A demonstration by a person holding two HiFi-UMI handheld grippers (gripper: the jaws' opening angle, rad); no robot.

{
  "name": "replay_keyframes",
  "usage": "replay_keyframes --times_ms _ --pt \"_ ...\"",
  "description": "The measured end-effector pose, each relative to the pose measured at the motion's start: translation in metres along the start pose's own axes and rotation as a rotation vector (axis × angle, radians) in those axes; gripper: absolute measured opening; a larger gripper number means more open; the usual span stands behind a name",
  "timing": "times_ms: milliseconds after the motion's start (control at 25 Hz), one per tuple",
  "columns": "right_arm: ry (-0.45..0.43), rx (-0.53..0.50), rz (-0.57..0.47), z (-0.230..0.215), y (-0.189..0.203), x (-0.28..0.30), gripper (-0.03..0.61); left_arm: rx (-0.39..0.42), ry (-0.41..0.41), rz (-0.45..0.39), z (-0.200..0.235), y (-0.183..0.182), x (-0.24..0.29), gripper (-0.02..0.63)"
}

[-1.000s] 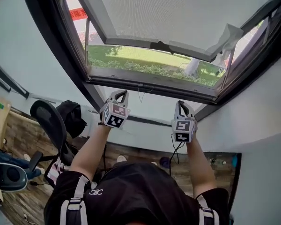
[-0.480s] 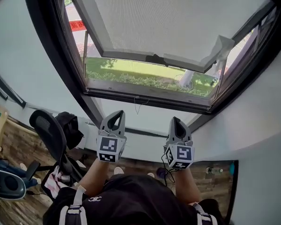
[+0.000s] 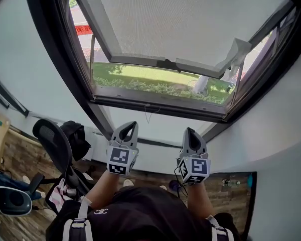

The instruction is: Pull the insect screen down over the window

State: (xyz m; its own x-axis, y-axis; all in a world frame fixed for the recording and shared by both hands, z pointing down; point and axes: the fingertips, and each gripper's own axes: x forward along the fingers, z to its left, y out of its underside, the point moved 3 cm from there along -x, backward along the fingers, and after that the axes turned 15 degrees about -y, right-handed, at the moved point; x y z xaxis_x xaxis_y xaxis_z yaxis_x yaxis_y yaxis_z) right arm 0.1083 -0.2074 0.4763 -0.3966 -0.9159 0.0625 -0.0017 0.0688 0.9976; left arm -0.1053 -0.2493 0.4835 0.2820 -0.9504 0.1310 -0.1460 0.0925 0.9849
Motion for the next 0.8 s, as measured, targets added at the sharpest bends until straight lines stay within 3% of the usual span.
replay_keyframes --times_ms 800 --pt "0.034 -0.027 -0.004 -0.0104 -0.0043 -0.0013 0.003 0.008 0.035 -0.018 -0.0101 -0.0088 -0.0018 0.002"
